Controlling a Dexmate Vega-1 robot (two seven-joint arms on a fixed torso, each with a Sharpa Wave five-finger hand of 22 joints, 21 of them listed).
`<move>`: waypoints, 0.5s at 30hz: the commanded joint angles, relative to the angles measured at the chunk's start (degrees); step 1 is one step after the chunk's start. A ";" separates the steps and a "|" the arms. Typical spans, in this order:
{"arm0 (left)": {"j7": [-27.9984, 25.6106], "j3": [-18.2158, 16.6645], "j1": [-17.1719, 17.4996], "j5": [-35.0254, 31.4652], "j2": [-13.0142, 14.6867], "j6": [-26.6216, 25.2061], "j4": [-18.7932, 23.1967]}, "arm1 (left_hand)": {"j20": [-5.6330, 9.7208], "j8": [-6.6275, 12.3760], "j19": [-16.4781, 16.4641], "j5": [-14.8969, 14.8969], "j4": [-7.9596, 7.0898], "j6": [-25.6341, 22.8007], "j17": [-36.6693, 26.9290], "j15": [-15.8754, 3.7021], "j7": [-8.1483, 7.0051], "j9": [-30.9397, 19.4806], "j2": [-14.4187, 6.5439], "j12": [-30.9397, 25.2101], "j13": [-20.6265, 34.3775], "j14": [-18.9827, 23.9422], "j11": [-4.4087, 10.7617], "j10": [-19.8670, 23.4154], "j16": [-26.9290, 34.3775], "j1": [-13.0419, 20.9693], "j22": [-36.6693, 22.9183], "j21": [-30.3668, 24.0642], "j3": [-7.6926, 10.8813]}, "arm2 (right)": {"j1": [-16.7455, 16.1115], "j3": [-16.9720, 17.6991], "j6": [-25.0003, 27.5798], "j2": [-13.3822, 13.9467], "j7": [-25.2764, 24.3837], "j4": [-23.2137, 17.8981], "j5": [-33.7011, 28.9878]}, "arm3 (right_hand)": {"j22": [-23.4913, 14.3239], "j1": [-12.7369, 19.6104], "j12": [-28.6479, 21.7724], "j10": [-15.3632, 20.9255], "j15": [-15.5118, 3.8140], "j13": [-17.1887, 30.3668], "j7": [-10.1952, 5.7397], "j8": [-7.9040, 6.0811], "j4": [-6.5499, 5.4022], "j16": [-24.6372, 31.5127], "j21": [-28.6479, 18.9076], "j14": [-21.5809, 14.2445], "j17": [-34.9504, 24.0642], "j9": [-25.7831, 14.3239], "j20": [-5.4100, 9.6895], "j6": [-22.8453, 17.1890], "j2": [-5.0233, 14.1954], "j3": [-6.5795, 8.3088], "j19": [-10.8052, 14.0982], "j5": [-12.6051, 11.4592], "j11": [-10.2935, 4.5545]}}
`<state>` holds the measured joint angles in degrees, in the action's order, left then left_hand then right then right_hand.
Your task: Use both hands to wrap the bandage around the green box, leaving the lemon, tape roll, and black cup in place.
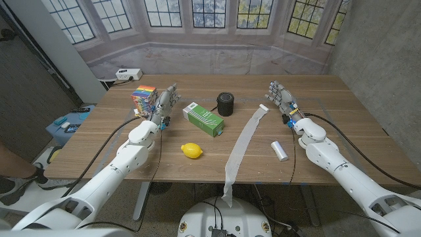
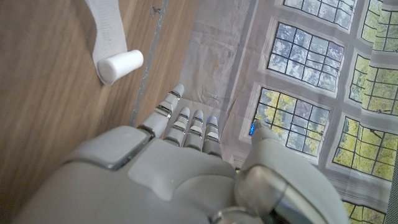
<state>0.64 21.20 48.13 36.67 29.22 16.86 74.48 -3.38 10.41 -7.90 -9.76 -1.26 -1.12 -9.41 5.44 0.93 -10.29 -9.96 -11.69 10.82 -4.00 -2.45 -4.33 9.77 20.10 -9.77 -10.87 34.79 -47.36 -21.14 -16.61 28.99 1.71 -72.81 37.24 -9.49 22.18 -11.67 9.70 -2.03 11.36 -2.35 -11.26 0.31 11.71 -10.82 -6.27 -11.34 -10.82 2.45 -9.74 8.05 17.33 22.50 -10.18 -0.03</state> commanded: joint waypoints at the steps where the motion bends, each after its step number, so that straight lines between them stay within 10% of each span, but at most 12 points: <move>1: -1.29 0.91 0.03 -0.98 -1.39 0.14 0.62 | -0.01 0.42 -0.41 -0.25 0.03 0.02 -0.13 0.57 0.67 -0.13 0.03 -0.38 0.13 -0.01 -0.01 -0.36 0.31 0.64 -0.14 -0.28 0.33 | 1.19 0.13 -0.35 -0.14 2.91 1.86 1.15 | -0.24 0.58 -0.19 0.53 -0.86 0.13 0.13 -0.24 0.26 0.25 -0.26 -0.45 -0.21 -0.09 0.43 -0.48 0.05 0.35 0.48 -0.26 0.12; 15: 0.18 2.66 -2.69 -4.30 0.93 -1.79 1.66 | -0.37 0.54 -0.43 -0.98 1.87 -0.54 -0.13 0.76 0.85 -0.06 -0.26 -0.68 0.07 0.37 0.24 0.83 0.41 2.29 -0.04 -0.20 1.26 | 2.39 0.25 -1.12 -0.81 3.77 4.35 1.38 | -0.25 0.69 -0.12 0.49 -0.79 0.14 0.11 -0.20 0.65 0.34 -0.24 -0.51 -0.27 -0.10 0.43 -0.54 0.20 0.40 0.48 -0.22 0.10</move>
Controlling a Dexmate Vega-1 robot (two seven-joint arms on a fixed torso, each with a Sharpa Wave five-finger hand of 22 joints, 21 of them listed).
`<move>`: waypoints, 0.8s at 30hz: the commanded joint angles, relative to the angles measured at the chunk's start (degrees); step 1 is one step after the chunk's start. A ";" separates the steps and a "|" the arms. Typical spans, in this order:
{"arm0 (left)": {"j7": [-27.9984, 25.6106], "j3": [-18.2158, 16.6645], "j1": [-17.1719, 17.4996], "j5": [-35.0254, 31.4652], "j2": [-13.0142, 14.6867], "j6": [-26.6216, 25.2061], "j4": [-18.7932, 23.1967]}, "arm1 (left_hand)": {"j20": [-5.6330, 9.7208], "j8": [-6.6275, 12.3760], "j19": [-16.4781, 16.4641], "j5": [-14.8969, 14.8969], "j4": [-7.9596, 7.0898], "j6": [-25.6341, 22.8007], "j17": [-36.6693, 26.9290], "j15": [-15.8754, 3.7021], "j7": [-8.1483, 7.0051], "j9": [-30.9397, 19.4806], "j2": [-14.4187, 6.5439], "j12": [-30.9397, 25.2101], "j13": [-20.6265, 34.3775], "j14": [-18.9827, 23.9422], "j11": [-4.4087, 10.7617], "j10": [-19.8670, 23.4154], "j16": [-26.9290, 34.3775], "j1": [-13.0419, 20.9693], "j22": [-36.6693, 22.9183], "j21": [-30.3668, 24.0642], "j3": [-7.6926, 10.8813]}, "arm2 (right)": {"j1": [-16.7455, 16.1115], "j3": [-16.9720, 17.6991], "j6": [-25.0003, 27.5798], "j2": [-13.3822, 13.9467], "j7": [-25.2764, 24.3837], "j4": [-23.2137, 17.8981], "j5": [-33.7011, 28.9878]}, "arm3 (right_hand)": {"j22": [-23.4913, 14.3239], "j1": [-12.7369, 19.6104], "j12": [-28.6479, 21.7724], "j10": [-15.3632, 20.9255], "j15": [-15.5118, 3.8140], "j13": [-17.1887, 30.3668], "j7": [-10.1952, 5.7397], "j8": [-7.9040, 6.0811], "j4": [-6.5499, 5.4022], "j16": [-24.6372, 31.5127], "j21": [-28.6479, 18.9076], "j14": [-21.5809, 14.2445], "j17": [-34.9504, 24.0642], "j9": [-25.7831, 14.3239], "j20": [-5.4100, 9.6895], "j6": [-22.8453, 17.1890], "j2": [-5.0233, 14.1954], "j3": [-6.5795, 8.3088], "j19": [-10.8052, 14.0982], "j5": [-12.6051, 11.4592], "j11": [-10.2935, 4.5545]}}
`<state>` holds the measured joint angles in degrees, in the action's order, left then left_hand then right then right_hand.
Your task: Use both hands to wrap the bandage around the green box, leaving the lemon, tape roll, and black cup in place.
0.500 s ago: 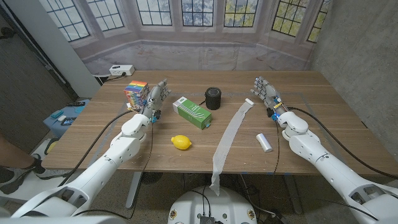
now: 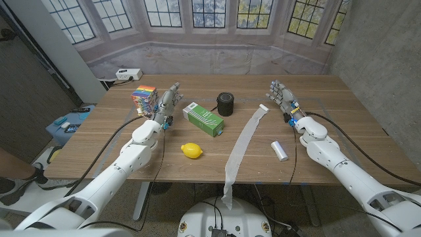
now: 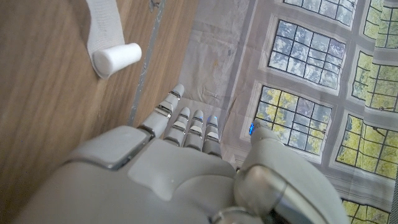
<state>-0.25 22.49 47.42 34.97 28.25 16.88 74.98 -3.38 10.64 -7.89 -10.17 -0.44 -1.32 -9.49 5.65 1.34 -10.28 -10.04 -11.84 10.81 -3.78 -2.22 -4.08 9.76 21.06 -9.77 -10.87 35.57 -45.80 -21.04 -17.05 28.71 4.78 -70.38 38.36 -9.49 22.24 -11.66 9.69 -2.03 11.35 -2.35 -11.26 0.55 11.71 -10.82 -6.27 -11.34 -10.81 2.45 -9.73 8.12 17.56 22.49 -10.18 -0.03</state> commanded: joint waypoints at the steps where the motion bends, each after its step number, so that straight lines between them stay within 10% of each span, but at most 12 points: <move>1: 1.32 1.46 -2.17 -2.74 2.17 -2.07 1.33 | -0.41 0.30 -0.44 -0.65 1.21 -0.36 -0.05 0.57 0.44 -0.07 -0.20 -0.55 0.08 0.17 -0.06 0.66 0.41 1.49 -0.04 -0.19 0.57 | 0.86 0.19 -0.81 -0.61 0.77 2.13 0.31 | -0.25 0.60 -0.11 0.49 -0.78 0.15 0.14 -0.20 0.42 0.34 -0.23 -0.49 -0.29 -0.11 0.45 -0.55 0.16 0.16 0.47 -0.22 0.16; 24: 1.70 3.05 -2.25 -8.51 12.62 -13.76 12.01 | 0.19 1.08 -3.09 -4.23 9.32 -5.27 -0.04 -1.58 -1.47 -0.04 1.37 -1.37 0.08 4.06 2.88 5.13 0.99 8.25 0.05 -0.58 2.80 | 2.04 -0.02 -2.69 -2.84 0.39 6.08 0.06 | -0.26 0.69 -0.03 0.47 -0.80 0.17 0.19 -0.14 1.00 0.48 -0.29 -0.61 -0.39 -0.11 0.36 -0.62 0.37 0.22 0.72 -0.15 0.13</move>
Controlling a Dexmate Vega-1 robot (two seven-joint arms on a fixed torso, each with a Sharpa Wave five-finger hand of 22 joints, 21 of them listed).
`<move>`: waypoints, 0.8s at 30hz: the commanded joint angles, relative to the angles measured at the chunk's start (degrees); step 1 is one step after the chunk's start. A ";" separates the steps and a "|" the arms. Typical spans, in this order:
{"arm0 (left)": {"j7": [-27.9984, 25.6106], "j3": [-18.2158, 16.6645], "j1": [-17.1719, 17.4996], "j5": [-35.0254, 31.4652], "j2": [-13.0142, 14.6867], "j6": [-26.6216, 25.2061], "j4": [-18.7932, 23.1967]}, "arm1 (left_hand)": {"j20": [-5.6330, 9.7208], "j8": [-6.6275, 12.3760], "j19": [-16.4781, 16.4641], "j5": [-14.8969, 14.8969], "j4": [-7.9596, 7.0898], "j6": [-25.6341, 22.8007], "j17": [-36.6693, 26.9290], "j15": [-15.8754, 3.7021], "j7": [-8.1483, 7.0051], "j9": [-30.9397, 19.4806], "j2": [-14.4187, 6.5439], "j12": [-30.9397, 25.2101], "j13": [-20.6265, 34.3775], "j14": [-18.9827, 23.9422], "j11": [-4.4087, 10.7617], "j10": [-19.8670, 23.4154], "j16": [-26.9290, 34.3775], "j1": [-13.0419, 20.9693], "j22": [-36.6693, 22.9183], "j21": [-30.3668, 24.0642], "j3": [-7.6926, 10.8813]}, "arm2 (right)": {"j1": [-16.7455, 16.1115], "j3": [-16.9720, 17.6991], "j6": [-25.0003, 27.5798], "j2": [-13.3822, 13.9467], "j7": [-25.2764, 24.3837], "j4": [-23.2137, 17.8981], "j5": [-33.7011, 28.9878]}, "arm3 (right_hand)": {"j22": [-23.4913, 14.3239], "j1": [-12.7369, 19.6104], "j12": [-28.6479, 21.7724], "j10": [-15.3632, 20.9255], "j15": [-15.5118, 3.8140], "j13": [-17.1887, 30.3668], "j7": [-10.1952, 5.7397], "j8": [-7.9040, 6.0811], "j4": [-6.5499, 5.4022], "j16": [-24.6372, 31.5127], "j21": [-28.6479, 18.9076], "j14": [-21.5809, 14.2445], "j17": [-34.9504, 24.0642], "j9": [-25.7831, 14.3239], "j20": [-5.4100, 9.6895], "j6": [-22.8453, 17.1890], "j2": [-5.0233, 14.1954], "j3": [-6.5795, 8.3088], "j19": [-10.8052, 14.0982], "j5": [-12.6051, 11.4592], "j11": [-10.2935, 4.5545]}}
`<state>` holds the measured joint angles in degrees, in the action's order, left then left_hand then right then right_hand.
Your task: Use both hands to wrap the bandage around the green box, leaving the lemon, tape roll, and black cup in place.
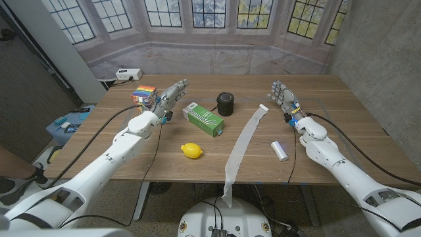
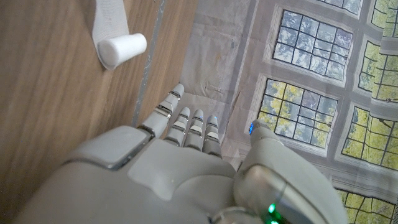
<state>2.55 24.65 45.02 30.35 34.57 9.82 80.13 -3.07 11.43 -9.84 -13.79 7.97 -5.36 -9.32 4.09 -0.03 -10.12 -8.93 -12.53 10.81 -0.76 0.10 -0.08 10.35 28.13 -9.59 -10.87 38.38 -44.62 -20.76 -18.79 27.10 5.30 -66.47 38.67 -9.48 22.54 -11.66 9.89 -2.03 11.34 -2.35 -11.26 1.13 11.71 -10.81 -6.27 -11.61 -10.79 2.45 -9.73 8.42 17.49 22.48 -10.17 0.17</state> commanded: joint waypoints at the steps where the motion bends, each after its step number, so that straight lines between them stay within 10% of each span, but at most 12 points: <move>1: -1.02 0.94 0.05 -4.24 6.70 -6.96 7.15 | -0.11 0.32 -1.20 -0.69 1.10 -1.47 -0.21 -0.12 -0.16 -0.19 0.44 -0.75 0.08 1.32 0.77 1.41 0.45 1.33 -0.12 -0.56 -0.05 | 1.00 -0.35 -1.04 -1.39 -0.04 2.52 -0.25 | -0.27 0.41 -0.03 0.28 -0.80 0.18 0.18 -0.14 0.46 0.49 -0.29 -0.62 -0.12 -0.13 0.37 -0.64 0.08 0.29 0.72 -0.16 -0.10; 24: 8.53 5.27 -7.35 -11.97 13.19 -13.21 9.64 | -1.12 0.58 -1.28 -1.98 3.09 -4.21 -0.38 0.73 0.03 -0.35 3.36 -0.98 0.43 2.49 2.73 3.75 0.03 5.96 -0.10 0.00 -0.07 | 0.45 -0.05 -1.47 -1.50 -0.98 2.48 -0.33 | -0.28 0.58 -0.01 0.31 -0.86 0.20 0.30 -0.13 1.01 0.56 -0.32 -0.68 -0.16 -0.14 0.40 -0.75 0.16 0.35 0.93 -0.11 0.17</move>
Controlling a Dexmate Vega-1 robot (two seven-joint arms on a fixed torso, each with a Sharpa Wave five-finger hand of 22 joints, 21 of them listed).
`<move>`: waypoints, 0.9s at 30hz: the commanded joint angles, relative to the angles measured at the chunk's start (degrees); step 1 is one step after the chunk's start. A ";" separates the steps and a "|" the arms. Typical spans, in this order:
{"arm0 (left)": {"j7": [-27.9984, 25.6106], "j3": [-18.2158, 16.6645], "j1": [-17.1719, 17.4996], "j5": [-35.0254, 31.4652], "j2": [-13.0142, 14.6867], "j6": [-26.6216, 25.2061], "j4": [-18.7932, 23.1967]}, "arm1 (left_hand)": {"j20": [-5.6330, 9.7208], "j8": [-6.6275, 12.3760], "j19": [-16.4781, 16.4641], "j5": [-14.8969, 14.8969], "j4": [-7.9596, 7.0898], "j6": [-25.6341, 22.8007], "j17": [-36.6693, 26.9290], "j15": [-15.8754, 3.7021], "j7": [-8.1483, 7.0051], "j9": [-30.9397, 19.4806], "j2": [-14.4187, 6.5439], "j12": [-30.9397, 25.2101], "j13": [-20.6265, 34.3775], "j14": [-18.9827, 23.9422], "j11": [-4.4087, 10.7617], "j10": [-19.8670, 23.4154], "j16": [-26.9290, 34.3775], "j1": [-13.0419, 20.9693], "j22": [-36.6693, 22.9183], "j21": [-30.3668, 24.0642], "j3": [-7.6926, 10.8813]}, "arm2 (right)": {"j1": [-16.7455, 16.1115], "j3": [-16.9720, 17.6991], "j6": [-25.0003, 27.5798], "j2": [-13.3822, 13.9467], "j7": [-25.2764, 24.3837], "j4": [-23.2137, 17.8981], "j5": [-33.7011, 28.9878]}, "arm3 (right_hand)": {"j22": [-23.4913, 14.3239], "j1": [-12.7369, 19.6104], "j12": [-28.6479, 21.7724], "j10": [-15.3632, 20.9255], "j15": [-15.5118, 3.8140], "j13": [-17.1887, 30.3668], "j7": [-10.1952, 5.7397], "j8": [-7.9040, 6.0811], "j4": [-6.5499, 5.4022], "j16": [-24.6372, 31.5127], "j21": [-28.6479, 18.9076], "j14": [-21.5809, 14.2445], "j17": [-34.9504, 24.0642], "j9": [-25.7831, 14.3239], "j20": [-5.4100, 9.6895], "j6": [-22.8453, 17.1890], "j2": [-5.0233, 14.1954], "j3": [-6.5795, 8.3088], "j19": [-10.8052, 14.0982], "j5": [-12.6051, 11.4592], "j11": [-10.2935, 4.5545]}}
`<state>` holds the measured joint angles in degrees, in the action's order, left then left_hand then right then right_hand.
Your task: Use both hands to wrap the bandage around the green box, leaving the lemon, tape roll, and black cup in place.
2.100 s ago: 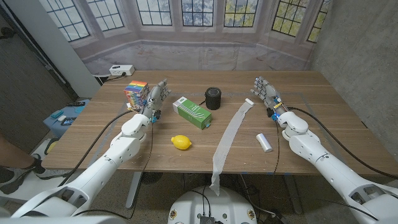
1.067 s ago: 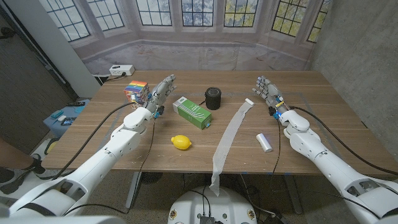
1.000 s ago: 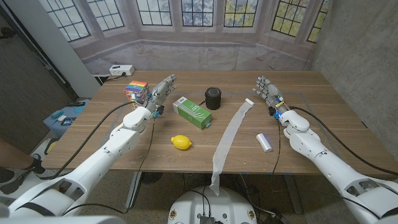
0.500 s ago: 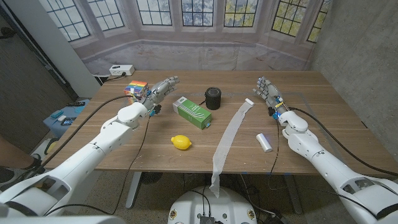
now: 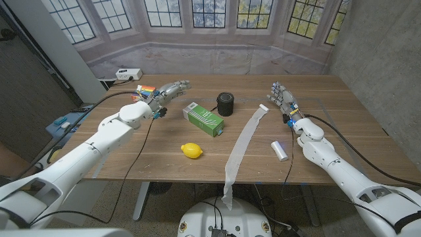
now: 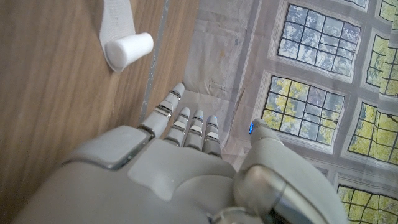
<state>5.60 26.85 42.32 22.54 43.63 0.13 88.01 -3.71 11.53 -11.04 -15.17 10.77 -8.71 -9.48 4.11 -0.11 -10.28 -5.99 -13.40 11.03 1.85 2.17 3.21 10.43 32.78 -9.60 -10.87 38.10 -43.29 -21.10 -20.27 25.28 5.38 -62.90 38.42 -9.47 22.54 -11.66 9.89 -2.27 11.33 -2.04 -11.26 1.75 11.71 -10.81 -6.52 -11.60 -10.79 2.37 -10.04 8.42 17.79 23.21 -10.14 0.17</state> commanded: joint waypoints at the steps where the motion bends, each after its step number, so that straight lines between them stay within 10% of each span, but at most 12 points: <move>1: 6.18 3.35 -5.07 -4.60 4.41 -3.63 1.82 | -0.63 0.44 0.03 -0.62 0.33 -0.78 -0.23 0.69 0.12 -0.20 0.63 -0.06 0.24 -0.16 0.69 0.40 -0.07 1.56 -0.09 0.05 0.20 | -1.01 0.33 0.06 0.40 -1.24 -1.33 -0.12 | -0.29 0.60 -0.01 0.31 -0.65 0.21 -0.04 -0.13 0.43 0.55 -0.31 -0.43 -0.17 -0.15 0.51 -0.45 0.17 0.06 0.20 -0.14 0.17; 27: 24.01 8.73 -14.89 -14.40 8.89 -1.68 -0.62 | -1.16 -1.05 2.82 -0.50 -0.17 7.94 -0.45 1.33 -1.28 -0.36 6.72 1.54 1.44 -5.79 0.85 -5.17 -0.66 10.84 -0.22 0.40 -0.57 | -2.56 0.56 0.74 0.93 -3.26 -3.49 -0.35 | -0.29 0.54 0.10 0.12 -0.48 0.24 0.05 -0.04 0.96 0.68 -0.29 -0.49 -0.31 -0.17 0.48 -0.37 0.27 0.00 0.30 -0.06 0.34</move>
<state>23.39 33.76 31.03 12.11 50.94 -2.31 88.27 -4.81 10.37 -8.26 -15.69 10.58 -1.31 -9.75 5.11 -1.33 -10.55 0.54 -11.85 12.31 -3.51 2.76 -1.36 9.96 42.90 -9.75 -10.54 37.91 -45.49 -20.55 -19.75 26.24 2.77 -65.99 38.20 -9.46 22.54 -11.66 9.89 -2.27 11.32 -2.04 -11.26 2.46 12.16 -10.81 -6.51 -11.59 -10.78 2.37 -10.03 8.42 17.55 23.20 -10.14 0.17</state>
